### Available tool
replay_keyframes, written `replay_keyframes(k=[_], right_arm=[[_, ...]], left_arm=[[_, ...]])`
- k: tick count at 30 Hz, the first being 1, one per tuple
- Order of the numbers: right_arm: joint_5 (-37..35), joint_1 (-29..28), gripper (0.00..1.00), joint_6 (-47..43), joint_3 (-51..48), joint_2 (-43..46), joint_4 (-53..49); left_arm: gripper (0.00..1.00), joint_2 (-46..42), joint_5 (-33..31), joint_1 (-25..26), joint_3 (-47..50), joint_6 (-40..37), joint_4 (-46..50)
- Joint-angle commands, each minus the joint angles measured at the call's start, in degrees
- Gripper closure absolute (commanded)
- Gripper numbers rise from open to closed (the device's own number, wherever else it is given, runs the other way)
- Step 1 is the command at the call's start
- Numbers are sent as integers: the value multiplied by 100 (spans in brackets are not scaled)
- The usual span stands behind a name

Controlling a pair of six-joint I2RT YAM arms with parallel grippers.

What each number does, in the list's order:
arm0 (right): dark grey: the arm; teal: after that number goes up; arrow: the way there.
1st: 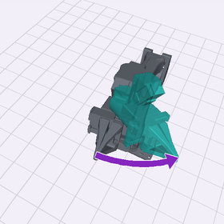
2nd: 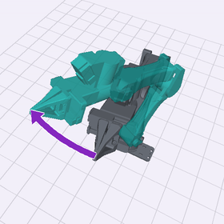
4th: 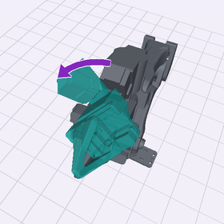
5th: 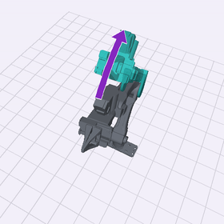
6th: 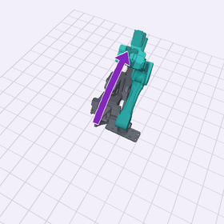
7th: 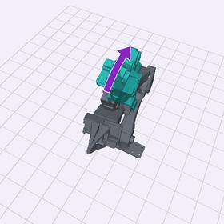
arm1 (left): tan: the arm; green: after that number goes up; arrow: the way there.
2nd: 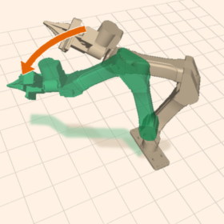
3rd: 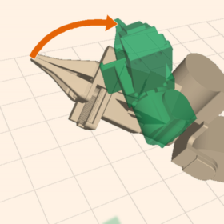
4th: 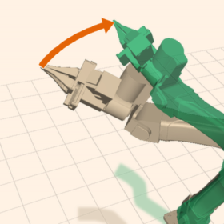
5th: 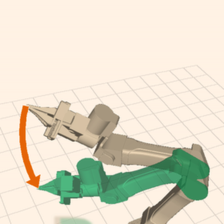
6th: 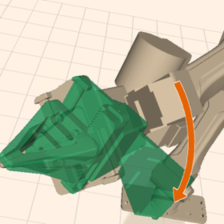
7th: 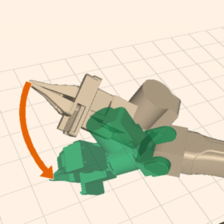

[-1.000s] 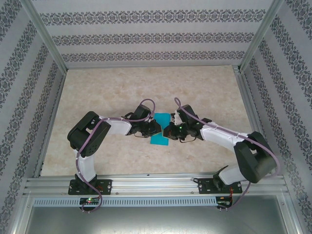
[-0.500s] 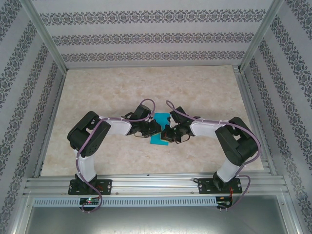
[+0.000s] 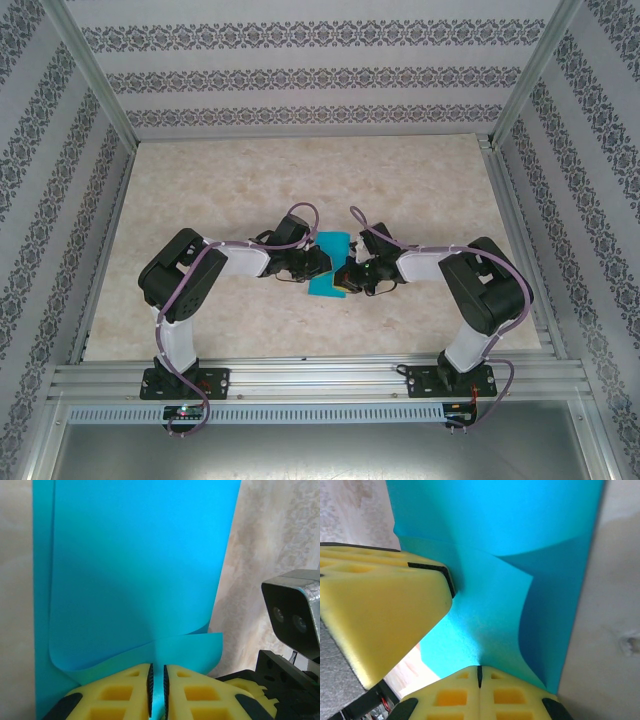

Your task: Fold a paper plane with a square sheet of paper (pick it up from the middle)

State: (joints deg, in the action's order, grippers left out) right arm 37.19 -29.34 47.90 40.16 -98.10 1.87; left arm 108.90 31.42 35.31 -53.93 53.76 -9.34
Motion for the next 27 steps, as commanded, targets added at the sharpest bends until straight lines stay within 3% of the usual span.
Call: replay_keyframes(k=[1,12,27], right_arm=[[-318,-6,96,-6,-212,-130,-338],[-475,-5,97,-103,-211,-39,-556],[-649,-10,97,-169,-403,122,-565]], left_arm=[[79,-36,-174,56,-32,-275,482],[69,-610,-11,153,-149,-708,602],[78,-857,-408,511,-59,-647,691]])
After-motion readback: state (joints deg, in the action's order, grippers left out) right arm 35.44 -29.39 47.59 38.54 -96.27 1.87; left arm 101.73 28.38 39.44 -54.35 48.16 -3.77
